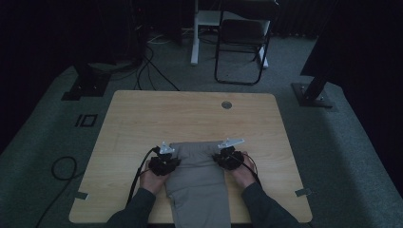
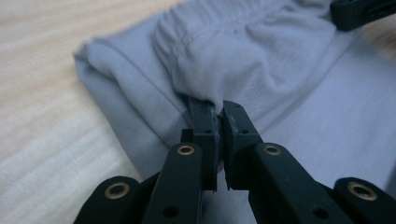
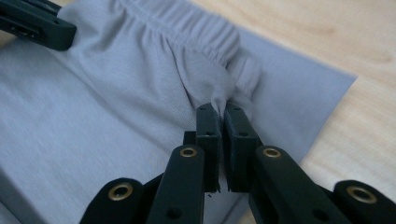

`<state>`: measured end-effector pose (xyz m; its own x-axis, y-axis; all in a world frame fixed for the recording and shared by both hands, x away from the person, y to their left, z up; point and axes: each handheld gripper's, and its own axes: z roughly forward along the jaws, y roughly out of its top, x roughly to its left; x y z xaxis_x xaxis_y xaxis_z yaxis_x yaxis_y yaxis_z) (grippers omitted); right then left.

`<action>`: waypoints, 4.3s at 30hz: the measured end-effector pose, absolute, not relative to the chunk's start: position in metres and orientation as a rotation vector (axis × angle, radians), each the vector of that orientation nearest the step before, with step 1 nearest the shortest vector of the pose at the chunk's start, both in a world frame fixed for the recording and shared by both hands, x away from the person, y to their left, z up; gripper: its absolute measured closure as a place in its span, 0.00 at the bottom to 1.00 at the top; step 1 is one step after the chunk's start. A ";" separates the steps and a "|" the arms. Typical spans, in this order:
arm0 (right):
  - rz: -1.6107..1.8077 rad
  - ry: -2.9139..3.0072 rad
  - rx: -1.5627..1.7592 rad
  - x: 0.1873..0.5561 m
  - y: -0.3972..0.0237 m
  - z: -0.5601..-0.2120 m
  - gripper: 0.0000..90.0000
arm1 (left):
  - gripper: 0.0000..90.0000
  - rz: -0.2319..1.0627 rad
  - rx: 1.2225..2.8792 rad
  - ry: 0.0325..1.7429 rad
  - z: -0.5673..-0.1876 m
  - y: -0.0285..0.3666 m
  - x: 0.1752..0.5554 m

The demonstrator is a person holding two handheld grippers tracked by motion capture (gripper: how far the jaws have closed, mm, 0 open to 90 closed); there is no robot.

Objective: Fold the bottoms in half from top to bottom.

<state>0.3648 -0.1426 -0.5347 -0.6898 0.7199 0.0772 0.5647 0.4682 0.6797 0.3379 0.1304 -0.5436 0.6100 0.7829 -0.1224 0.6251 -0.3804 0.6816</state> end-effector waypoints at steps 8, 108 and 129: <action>0.987 2.501 1.093 0.365 -0.139 -0.541 0.96 | 0.94 0.311 2.123 1.094 -0.545 0.130 0.339; 1.148 2.278 1.023 0.397 -0.152 -0.453 0.96 | 0.95 0.440 1.984 1.013 -0.456 0.126 0.361; 0.946 2.553 1.008 0.352 -0.139 -0.538 0.95 | 0.95 0.272 2.168 1.074 -0.542 0.124 0.324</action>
<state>0.3522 -0.1394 -0.5378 -0.7341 0.6789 0.0152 0.5250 0.5532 0.6468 0.3242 0.1242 -0.5422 0.6354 0.7641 -0.1113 0.6189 -0.4177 0.6652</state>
